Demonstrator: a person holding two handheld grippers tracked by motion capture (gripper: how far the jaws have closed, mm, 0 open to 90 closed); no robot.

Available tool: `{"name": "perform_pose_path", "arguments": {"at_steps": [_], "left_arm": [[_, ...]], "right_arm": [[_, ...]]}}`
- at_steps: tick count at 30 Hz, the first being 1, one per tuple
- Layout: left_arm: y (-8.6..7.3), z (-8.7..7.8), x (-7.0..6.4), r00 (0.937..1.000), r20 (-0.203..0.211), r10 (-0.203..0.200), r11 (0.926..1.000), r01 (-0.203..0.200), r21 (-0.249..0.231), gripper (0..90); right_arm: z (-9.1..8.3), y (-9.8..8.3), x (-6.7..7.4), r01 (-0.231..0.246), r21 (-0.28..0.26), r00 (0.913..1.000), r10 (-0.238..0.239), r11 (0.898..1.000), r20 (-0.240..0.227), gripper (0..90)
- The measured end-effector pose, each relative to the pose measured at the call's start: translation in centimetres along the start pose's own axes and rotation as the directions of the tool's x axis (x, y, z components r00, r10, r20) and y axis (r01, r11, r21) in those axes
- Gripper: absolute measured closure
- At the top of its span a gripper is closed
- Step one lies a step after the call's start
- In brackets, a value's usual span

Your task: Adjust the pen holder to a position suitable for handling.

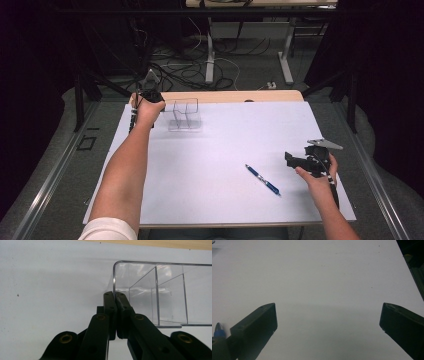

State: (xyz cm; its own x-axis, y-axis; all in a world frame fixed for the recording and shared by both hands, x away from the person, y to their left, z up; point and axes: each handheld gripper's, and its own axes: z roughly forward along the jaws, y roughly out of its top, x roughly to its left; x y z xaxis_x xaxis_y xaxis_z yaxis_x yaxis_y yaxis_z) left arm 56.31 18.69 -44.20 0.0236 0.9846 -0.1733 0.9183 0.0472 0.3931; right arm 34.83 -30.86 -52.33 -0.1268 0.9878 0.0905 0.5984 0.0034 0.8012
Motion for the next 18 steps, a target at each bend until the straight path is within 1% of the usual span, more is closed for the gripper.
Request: {"name": "perform_pose_path", "arguments": {"at_steps": [1, 2, 3, 5, 6, 7, 11, 12, 13, 14, 15, 16, 17, 18], "left_arm": [[-0.2, -0.4, -0.2, 1.0000, -0.003, 0.005, 1.0000, -0.005, 0.005, 89.1], [-0.2, -0.4, -0.2, 1.0000, -0.003, 0.005, 1.0000, -0.005, 0.005, 89.1], [-0.5, -0.8, -0.6, 1.0000, 0.003, 0.000, 1.0000, 0.000, 0.004, 89.1], [-0.6, -1.0, -0.9, 1.0000, 0.007, -0.002, 1.0000, 0.002, 0.002, 89.1], [-0.9, -1.3, -1.5, 0.9999, 0.012, -0.006, 1.0000, 0.006, -0.003, 89.1], [-0.9, -1.3, -1.5, 0.9999, 0.012, -0.006, 1.0000, 0.006, -0.003, 89.1], [-1.6, -2.0, -3.0, 0.9998, 0.015, -0.013, 0.9999, 0.013, -0.008, 89.0], [-1.8, -2.0, -3.3, 0.9997, 0.018, -0.015, 0.9998, 0.015, -0.010, 89.0], [-2.1, -2.2, -4.0, 0.9996, 0.019, -0.020, 0.9997, 0.021, -0.010, 89.1], [-2.1, -2.2, -4.0, 0.9996, 0.019, -0.020, 0.9997, 0.021, -0.010, 89.0], [-2.3, -2.3, -4.3, 0.9996, 0.018, -0.023, 0.9997, 0.023, -0.007, 89.0], [-2.7, -2.3, -4.9, 0.9996, 0.021, -0.019, 0.9998, 0.019, 0.000, 89.0], [-2.8, -2.2, -5.2, 0.9997, 0.020, -0.015, 0.9999, 0.015, -0.004, 89.0], [-2.8, -2.2, -5.2, 0.9997, 0.020, -0.015, 0.9999, 0.015, -0.004, 89.0]], "right_arm": [[0.0, 0.0, 0.0, -0.004, -0.001, 1.0000, 0.004, 1.000, -0.003, 1.0], [-0.1, 0.0, -0.1, -0.002, -0.001, 1.0000, 0.002, 1.000, -0.003, 1.0], [-0.1, 0.0, -0.1, -0.002, -0.002, 1.0000, 0.002, 1.000, -0.005, 1.0], [-0.1, 0.0, -0.1, -0.002, 0.000, 1.0000, 0.003, 1.000, -0.009, 1.0], [-0.1, 0.0, -0.1, -0.008, 0.000, 0.9999, 0.008, 1.000, -0.012, 1.0], [-0.1, 0.0, -0.1, -0.009, 0.001, 0.9998, 0.009, 1.000, -0.015, 1.0], [0.0, 0.0, -0.1, 0.003, -0.001, 0.9997, -0.003, 1.000, -0.023, 1.0], [0.0, 0.0, 0.0, -0.003, 0.002, 0.9996, 0.003, 1.000, -0.030, 1.0], [0.0, 0.0, 0.0, 0.000, 0.000, 0.9996, 0.000, 1.000, -0.029, 1.0], [0.0, 0.0, 0.0, 0.000, 0.000, 0.9996, 0.000, 1.000, -0.029, 1.0], [0.0, 0.0, 0.0, -0.006, 0.002, 0.9995, 0.006, 1.000, -0.031, 1.0], [0.0, 0.0, 0.0, -0.001, 0.001, 0.9995, 0.001, 1.000, -0.031, 1.1], [0.1, 0.0, 0.0, -0.001, 0.001, 0.9995, 0.002, 1.000, -0.031, 1.1], [0.1, 0.0, 0.0, -0.001, 0.001, 0.9995, 0.002, 1.000, -0.031, 1.1]]}}
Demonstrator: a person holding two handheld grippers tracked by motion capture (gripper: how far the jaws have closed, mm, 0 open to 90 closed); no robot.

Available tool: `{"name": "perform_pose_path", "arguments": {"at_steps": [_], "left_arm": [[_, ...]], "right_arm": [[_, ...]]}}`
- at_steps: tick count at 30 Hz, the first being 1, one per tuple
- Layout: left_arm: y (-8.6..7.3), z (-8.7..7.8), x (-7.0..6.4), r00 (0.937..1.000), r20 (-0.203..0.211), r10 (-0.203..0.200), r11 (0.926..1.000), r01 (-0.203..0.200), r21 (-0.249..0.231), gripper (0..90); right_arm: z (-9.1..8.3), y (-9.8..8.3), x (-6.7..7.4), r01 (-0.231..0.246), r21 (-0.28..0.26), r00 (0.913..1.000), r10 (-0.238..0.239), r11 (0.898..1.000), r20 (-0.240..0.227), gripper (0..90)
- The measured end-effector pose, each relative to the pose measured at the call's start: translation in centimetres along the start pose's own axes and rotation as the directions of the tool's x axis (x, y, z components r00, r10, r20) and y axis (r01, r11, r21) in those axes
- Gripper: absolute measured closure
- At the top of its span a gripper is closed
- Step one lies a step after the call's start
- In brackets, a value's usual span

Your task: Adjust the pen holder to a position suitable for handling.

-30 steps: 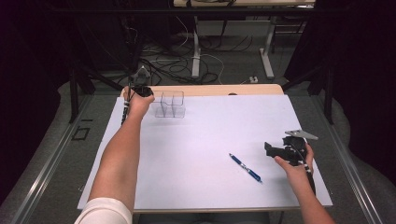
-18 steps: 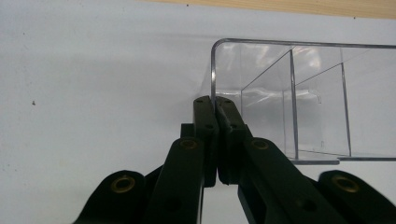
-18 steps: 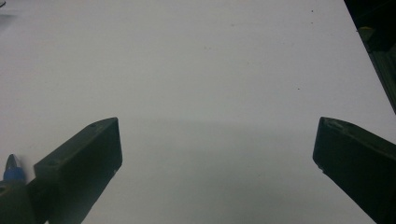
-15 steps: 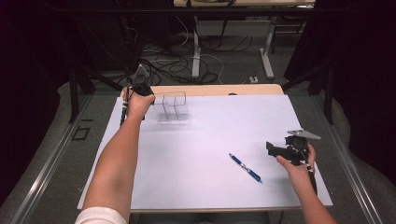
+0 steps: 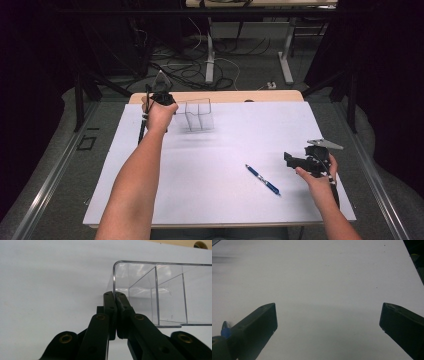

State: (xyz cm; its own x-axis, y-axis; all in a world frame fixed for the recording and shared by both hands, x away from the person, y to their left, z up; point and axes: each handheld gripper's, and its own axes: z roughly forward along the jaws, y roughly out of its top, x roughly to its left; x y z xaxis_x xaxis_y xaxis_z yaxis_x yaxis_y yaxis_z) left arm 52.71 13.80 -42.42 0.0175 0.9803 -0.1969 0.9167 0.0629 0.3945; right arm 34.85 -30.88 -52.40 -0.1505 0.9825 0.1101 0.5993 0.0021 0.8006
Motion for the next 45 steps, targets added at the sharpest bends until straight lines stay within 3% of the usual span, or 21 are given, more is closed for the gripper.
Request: {"name": "perform_pose_path", "arguments": {"at_steps": [16, 20, 24, 27, 32, 36, 45], "left_arm": [[-1.7, 2.1, -3.9, 0.9995, 0.027, 0.014, 0.9994, -0.015, 0.030, 88.9], [-1.8, 2.4, -4.3, 0.9992, 0.040, 0.000, 0.9994, -0.002, 0.034, 88.9], [-2.0, 2.7, -4.5, 0.9992, 0.039, 0.012, 0.9991, -0.014, 0.041, 88.7], [-2.1, 2.8, -4.6, 0.9993, 0.036, -0.010, 0.9993, 0.009, 0.035, 88.4], [-2.4, 2.9, -5.2, 0.9973, 0.071, -0.014, 0.9989, 0.011, 0.045, 86.4], [-2.5, 3.0, -5.1, 0.9973, 0.073, -0.003, 0.9991, 0.000, 0.042, 85.8], [-2.5, 3.1, -4.4, 0.9913, 0.131, -0.008, 0.9990, 0.002, 0.045, 84.3]], "right_arm": [[0.0, 0.0, 0.3, -0.001, 0.006, 1.0000, 0.001, 1.000, 0.009, 1.2], [0.1, -0.1, 0.3, 0.002, 0.005, 1.0000, -0.002, 1.000, 0.009, 1.1], [0.1, -0.1, 0.2, -0.002, 0.007, 1.0000, 0.002, 1.000, 0.008, 1.1], [0.1, -0.1, 0.2, -0.003, 0.007, 1.0000, 0.003, 1.000, 0.007, 1.1], [0.1, 0.0, 0.3, 0.012, 0.003, 0.9999, -0.012, 1.000, 0.005, 1.1], [0.2, -0.1, 0.2, 0.010, 0.006, 0.9999, -0.010, 1.000, 0.010, 1.2], [0.2, 0.0, 0.3, 0.017, 0.004, 0.9998, -0.017, 1.000, 0.006, 1.1]]}}
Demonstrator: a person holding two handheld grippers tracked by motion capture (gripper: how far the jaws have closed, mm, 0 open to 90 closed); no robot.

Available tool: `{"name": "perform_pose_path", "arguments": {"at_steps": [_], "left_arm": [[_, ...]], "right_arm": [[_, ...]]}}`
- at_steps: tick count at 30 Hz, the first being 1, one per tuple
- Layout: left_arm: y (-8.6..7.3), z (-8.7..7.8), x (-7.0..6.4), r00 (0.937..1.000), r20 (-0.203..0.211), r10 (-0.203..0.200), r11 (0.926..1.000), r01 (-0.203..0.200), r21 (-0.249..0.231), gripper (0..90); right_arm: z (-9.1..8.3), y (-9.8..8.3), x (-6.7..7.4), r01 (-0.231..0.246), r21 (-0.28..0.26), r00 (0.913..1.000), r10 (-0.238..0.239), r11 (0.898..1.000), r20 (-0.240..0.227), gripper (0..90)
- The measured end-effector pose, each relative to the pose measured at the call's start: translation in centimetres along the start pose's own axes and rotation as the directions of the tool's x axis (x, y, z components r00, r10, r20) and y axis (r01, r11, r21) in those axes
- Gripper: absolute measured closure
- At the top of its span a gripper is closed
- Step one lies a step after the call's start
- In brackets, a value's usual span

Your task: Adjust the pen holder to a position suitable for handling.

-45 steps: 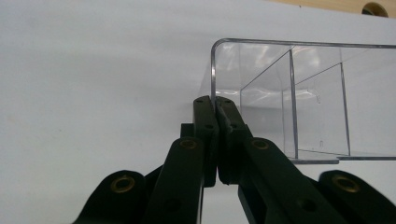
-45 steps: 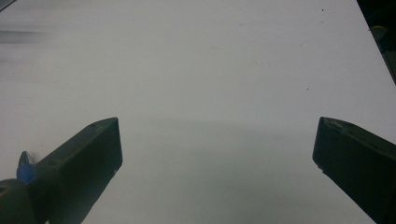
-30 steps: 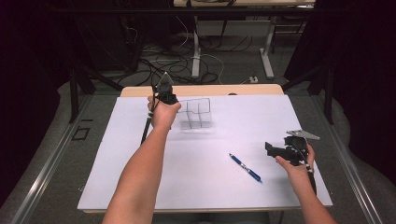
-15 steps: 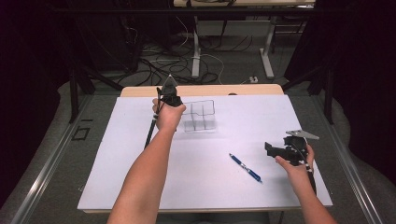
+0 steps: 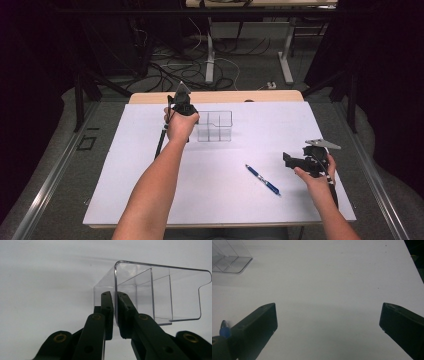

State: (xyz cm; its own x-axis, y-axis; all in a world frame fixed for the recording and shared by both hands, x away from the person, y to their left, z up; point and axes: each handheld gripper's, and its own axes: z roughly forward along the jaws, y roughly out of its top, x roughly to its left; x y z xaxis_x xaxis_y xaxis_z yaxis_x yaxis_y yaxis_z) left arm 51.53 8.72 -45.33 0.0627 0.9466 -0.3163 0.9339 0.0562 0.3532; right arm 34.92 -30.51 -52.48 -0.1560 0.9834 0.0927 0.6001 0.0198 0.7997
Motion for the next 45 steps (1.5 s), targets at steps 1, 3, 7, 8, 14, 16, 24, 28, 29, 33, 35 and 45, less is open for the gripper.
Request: {"name": "perform_pose_path", "arguments": {"at_steps": [1, 3, 7, 8, 14, 16, 24, 28, 29, 33, 35, 45], "left_arm": [[0.0, 0.0, 0.0, 1.0000, 0.000, 0.005, 1.0000, -0.005, 0.000, 84.2], [0.0, 0.0, 0.0, 1.0000, 0.001, 0.009, 0.9999, -0.009, -0.011, 81.5], [-0.1, -0.2, 0.1, 0.9994, 0.014, 0.033, 0.9991, -0.032, -0.027, 75.9], [-0.1, -0.4, 0.2, 0.9986, 0.019, 0.049, 0.9984, -0.048, -0.030, 75.9], [-0.1, -1.4, 0.6, 0.9957, 0.047, 0.080, 0.9947, -0.077, -0.068, 67.2], [-0.2, -1.7, 0.8, 0.9936, 0.057, 0.098, 0.9920, -0.092, -0.086, 63.8], [-1.3, -2.7, 1.0, 0.9794, 0.040, 0.198, 0.9691, -0.189, -0.158, 56.1], [-1.9, -3.2, 1.4, 0.9724, 0.054, 0.227, 0.9599, -0.214, -0.181, 51.3], [-2.0, -3.3, 1.5, 0.9717, 0.050, 0.231, 0.9579, -0.218, -0.187, 50.2], [-2.6, -3.6, 2.2, 0.9635, 0.054, 0.262, 0.9482, -0.247, -0.200, 47.0], [-2.9, -3.7, 2.6, 0.9601, 0.059, 0.273, 0.9437, -0.255, -0.210, 43.8], [-5.2, -3.8, 4.5, 0.9273, 0.070, 0.368, 0.9146, -0.347, -0.208, 38.4]], "right_arm": [[0.0, 0.0, 0.0, 0.000, 0.000, 1.0000, 0.000, 1.000, 0.000, 1.1], [0.0, 0.0, 0.0, 0.000, 0.001, 1.0000, 0.000, 1.000, 0.001, 1.1], [-0.1, 0.0, 0.0, -0.004, 0.000, 1.0000, 0.004, 1.000, 0.000, 1.2], [-0.1, 0.0, 0.0, -0.004, 0.000, 1.0000, 0.004, 1.000, 0.000, 1.2], [0.0, 0.1, 0.1, 0.000, -0.002, 1.0000, 0.000, 1.000, -0.005, 1.3], [0.0, 0.1, 0.1, 0.009, -0.002, 0.9999, -0.009, 1.000, -0.007, 1.4], [0.0, 0.1, 0.1, 0.005, -0.001, 1.0000, -0.005, 1.000, -0.004, 1.6], [0.0, 0.0, 0.2, 0.000, 0.002, 1.0000, 0.000, 1.000, -0.002, 1.6], [0.0, 0.0, 0.2, 0.002, 0.004, 1.0000, -0.002, 1.000, -0.003, 1.6], [0.0, 0.1, 0.3, -0.002, 0.005, 1.0000, 0.002, 1.000, -0.003, 1.6], [0.0, 0.1, 0.3, 0.002, 0.003, 1.0000, -0.002, 1.000, -0.003, 1.6], [-0.1, 0.1, 0.4, 0.012, 0.002, 0.9999, -0.012, 1.000, 0.000, 2.2]]}}
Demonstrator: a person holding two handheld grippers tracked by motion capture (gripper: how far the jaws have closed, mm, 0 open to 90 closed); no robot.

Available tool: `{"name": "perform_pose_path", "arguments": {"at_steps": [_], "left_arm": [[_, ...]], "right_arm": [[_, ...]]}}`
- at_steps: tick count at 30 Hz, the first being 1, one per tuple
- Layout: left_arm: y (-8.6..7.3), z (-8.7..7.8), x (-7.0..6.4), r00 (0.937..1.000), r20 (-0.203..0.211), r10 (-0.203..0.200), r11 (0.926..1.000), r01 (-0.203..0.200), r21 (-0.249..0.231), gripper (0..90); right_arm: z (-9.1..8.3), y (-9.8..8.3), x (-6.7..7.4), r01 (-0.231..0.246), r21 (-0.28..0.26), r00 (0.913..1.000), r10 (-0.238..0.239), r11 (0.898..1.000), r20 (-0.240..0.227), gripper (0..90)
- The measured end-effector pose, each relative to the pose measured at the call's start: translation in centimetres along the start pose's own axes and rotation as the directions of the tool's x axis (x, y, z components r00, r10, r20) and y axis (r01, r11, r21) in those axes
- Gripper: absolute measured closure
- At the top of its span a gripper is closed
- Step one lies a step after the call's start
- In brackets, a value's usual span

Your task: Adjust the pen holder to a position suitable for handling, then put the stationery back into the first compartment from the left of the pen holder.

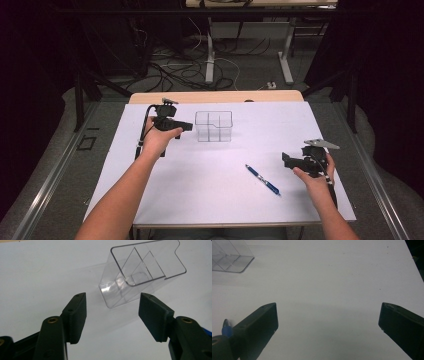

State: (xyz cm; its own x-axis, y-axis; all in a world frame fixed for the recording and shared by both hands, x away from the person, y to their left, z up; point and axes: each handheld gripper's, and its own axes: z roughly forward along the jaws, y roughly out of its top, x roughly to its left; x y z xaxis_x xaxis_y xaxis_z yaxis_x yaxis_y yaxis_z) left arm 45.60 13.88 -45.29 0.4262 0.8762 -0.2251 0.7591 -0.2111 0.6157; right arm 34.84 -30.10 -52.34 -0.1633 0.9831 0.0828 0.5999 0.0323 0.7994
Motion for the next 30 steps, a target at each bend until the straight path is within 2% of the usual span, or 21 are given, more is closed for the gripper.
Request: {"name": "perform_pose_path", "arguments": {"at_steps": [2, 5, 7, 8, 10, 11, 12, 14, 17, 20, 24, 26, 27, 30], "left_arm": [[-0.5, -0.2, 0.2, 0.9995, 0.002, 0.031, 0.9995, -0.031, -0.008, 37.8], [-1.5, -0.3, 0.3, 0.9998, 0.004, 0.022, 0.9997, -0.022, -0.009, 36.0], [-2.2, -0.4, 0.4, 0.9990, -0.005, 0.043, 0.9990, -0.043, -0.006, 35.2], [-2.6, -0.5, 0.5, 0.9991, 0.000, 0.042, 0.9991, -0.042, -0.007, 35.2], [-3.4, -0.7, 0.7, 0.9998, 0.017, 0.010, 0.9998, -0.009, -0.019, 35.0], [-4.0, -0.7, 0.8, 0.9990, 0.044, -0.009, 0.9998, 0.010, -0.015, 35.2], [-4.3, -0.7, 1.0, 0.9982, 0.058, -0.012, 0.9999, 0.012, -0.010, 34.2], [-5.2, -0.5, 1.1, 0.9984, 0.057, 0.005, 0.9995, -0.003, -0.031, 32.2], [-6.3, -0.8, 1.5, 0.9984, 0.057, 0.003, 0.9983, 0.000, -0.058, 21.5], [-7.1, -1.0, 1.8, 0.9987, 0.051, -0.002, 0.9962, 0.007, -0.087, 17.1], [-7.6, -1.6, 1.9, 0.9993, 0.034, 0.017, 0.9942, -0.013, -0.107, 15.2], [-7.8, -1.9, 1.7, 0.9993, 0.027, 0.025, 0.9926, -0.021, -0.120, 11.9], [-7.9, -2.1, 1.7, 0.9990, 0.030, 0.033, 0.9921, -0.029, -0.122, 11.9], [-8.2, -2.4, 1.5, 0.9982, 0.040, 0.044, 0.9903, -0.039, -0.134, 9.7]], "right_arm": [[0.0, 0.0, 0.1, 0.001, -0.001, 1.0000, -0.001, 1.000, -0.002, 2.2], [0.0, 0.1, 0.3, 0.011, -0.001, 0.9999, -0.011, 1.000, -0.002, 2.2], [0.0, 0.1, 0.4, 0.010, 0.002, 0.9999, -0.010, 1.000, -0.007, 2.2], [0.0, 0.1, 0.4, 0.010, 0.002, 0.9999, -0.010, 1.000, -0.007, 2.2], [0.0, 0.1, 0.4, 0.020, 0.002, 0.9998, -0.020, 1.000, -0.008, 2.2], [0.0, 0.1, 0.5, 0.019, 0.004, 0.9998, -0.018, 1.000, -0.009, 2.2], [0.0, 0.1, 0.5, 0.022, 0.003, 0.9997, -0.022, 1.000, -0.012, 2.1], [0.0, 0.1, 0.5, 0.023, 0.005, 0.9996, -0.023, 1.000, -0.014, 2.1], [-0.2, 0.3, 0.6, 0.028, 0.009, 0.9994, -0.028, 1.000, -0.019, 2.1], [-0.2, 0.4, 0.7, 0.039, 0.009, 0.9990, -0.039, 0.999, -0.022, 2.1], [-0.3, 0.5, 1.0, 0.073, 0.023, 0.9967, -0.072, 0.997, -0.036, 2.1], [-0.2, 0.6, 1.4, 0.116, 0.035, 0.9926, -0.115, 0.993, -0.039, 1.9], [-0.2, 0.6, 1.4, 0.116, 0.035, 0.9926, -0.115, 0.993, -0.039, 1.9], [-0.3, 0.7, 1.7, 0.164, 0.048, 0.9854, -0.162, 0.985, -0.053, 1.2]]}}
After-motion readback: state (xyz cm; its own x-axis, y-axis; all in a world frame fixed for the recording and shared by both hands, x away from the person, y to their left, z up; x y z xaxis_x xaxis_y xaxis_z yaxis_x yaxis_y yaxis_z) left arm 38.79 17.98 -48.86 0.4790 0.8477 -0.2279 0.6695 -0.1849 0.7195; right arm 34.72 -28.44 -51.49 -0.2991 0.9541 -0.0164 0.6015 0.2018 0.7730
